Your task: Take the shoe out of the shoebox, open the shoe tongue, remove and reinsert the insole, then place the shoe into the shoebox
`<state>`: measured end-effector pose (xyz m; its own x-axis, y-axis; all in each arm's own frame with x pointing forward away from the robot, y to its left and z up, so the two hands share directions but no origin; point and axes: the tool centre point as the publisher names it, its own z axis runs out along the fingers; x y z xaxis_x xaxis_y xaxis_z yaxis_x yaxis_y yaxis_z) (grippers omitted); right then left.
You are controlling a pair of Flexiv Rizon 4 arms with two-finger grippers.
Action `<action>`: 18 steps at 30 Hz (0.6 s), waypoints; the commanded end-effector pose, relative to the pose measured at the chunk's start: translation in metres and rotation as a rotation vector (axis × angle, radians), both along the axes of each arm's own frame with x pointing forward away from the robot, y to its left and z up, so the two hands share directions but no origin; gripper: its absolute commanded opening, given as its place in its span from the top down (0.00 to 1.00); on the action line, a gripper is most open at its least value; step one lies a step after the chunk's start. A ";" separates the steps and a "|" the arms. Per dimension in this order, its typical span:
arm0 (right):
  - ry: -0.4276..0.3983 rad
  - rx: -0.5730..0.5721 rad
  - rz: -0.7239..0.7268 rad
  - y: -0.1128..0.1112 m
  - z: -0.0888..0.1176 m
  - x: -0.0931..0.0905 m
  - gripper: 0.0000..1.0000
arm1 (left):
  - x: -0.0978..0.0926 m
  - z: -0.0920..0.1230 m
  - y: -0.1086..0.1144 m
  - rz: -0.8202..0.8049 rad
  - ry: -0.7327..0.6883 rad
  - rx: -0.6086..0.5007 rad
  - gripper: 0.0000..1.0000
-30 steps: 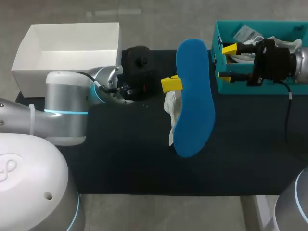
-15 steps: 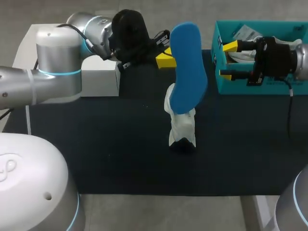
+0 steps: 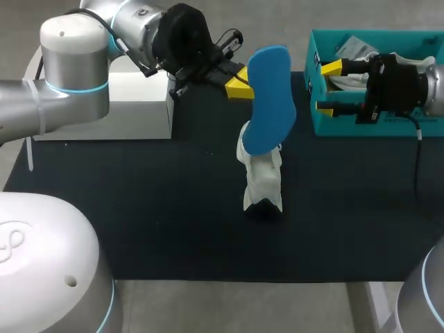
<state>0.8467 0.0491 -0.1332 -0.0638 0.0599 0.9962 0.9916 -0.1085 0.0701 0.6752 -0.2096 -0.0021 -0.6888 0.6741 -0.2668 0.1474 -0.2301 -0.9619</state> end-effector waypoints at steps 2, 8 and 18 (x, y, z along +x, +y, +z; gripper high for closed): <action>0.001 -0.001 -0.002 0.001 0.000 0.000 0.00 | 0.027 -0.011 -0.009 -0.066 -0.615 -0.193 1.00; 0.001 -0.001 -0.002 0.001 0.000 0.000 0.00 | 0.036 -0.015 -0.013 -0.095 -0.824 -0.218 1.00; 0.001 -0.001 -0.002 0.001 0.000 0.000 0.00 | 0.036 -0.015 -0.013 -0.095 -0.824 -0.218 1.00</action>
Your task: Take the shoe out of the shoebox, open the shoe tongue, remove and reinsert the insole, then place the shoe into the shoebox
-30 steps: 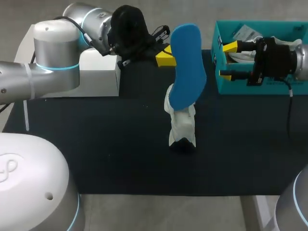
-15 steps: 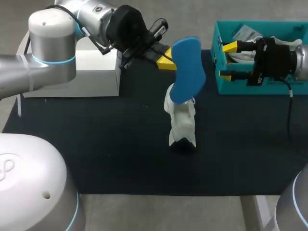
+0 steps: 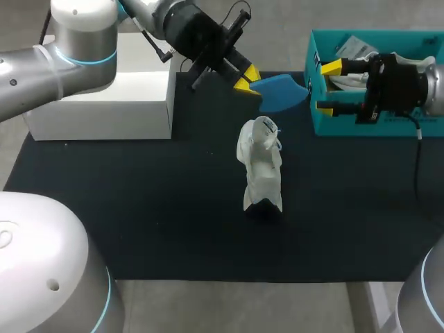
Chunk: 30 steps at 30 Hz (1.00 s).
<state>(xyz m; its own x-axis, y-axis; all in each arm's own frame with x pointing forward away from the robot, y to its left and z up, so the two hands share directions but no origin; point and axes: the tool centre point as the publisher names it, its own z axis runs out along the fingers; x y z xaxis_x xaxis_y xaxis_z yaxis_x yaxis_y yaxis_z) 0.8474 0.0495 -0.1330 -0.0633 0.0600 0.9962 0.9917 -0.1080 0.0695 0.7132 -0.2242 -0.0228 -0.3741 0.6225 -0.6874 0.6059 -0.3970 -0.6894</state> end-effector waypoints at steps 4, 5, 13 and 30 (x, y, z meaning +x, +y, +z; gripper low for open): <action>0.000 -0.001 -0.002 0.001 0.000 0.000 0.00 | 0.004 -0.002 -0.001 0.021 -0.325 -0.076 1.00; 0.000 -0.001 -0.002 0.001 0.000 0.000 0.00 | 0.006 -0.007 -0.001 0.018 -0.401 -0.095 1.00; 0.000 -0.001 -0.002 0.001 0.000 0.000 0.00 | 0.025 -0.044 0.006 0.131 -0.634 -0.137 1.00; -0.042 -0.076 0.017 0.035 0.017 0.011 0.00 | 0.059 -0.082 -0.025 0.158 -0.857 -0.061 1.00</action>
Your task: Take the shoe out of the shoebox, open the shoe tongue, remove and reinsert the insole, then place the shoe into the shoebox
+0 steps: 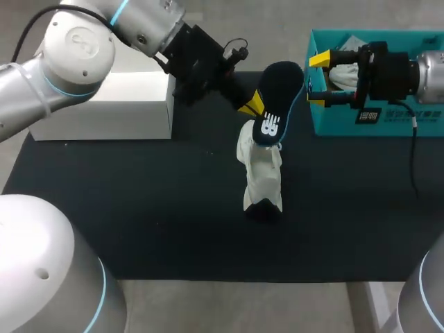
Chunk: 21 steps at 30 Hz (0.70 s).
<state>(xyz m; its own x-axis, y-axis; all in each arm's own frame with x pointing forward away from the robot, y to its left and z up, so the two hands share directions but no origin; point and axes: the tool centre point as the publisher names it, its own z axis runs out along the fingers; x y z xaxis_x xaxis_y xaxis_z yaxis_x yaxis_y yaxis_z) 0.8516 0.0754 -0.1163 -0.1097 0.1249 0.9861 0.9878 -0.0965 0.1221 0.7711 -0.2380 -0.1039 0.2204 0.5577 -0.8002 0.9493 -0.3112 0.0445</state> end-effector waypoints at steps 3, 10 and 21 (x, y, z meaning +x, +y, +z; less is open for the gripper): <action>0.007 -0.016 0.016 0.013 -0.001 0.007 0.24 | 0.004 0.000 -0.018 0.037 0.020 -0.017 1.00; 0.009 -0.005 0.013 0.016 -0.001 0.001 0.51 | 0.019 -0.002 -0.027 0.014 -0.022 0.012 1.00; 0.024 0.016 0.001 0.017 -0.008 -0.002 1.00 | 0.029 -0.003 -0.040 -0.016 -0.061 0.047 1.00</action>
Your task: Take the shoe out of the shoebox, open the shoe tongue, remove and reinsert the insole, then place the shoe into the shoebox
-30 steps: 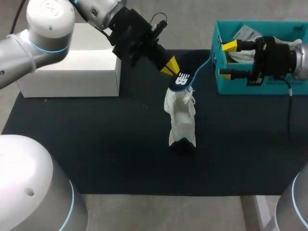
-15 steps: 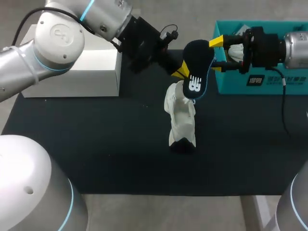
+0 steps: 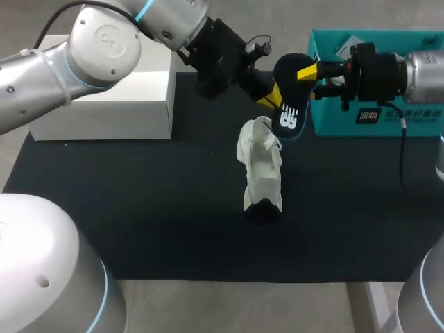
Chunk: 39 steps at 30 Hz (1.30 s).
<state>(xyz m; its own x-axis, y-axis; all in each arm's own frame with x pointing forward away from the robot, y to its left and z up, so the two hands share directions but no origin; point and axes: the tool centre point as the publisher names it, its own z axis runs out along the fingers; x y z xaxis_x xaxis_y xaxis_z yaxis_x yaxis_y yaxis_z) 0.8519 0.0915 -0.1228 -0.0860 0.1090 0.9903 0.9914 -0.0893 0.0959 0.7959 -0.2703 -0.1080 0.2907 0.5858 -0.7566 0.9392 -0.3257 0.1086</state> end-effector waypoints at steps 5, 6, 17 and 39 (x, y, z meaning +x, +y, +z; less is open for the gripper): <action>-0.001 -0.003 -0.011 0.000 -0.005 -0.001 1.00 | 0.003 -0.001 -0.003 -0.002 0.026 0.020 1.00; -0.001 -0.004 -0.011 0.000 -0.006 -0.001 1.00 | 0.003 -0.002 -0.001 0.003 0.032 0.027 1.00; -0.010 0.006 -0.004 0.002 -0.016 0.008 1.00 | 0.017 0.003 0.025 0.039 0.037 0.128 0.00; 0.010 -0.031 -0.007 0.014 -0.034 0.008 1.00 | 0.050 0.039 0.018 0.239 -0.047 0.669 0.00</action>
<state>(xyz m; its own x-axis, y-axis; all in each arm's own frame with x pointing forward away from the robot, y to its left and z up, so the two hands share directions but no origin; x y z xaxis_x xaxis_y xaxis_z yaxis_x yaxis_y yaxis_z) 0.8602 0.1026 -0.1564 -0.0775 0.1331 0.9881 0.9920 -0.0886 0.0897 0.8450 -0.2458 -0.0742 0.1051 0.9124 -0.3956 0.9924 -0.1218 -0.0173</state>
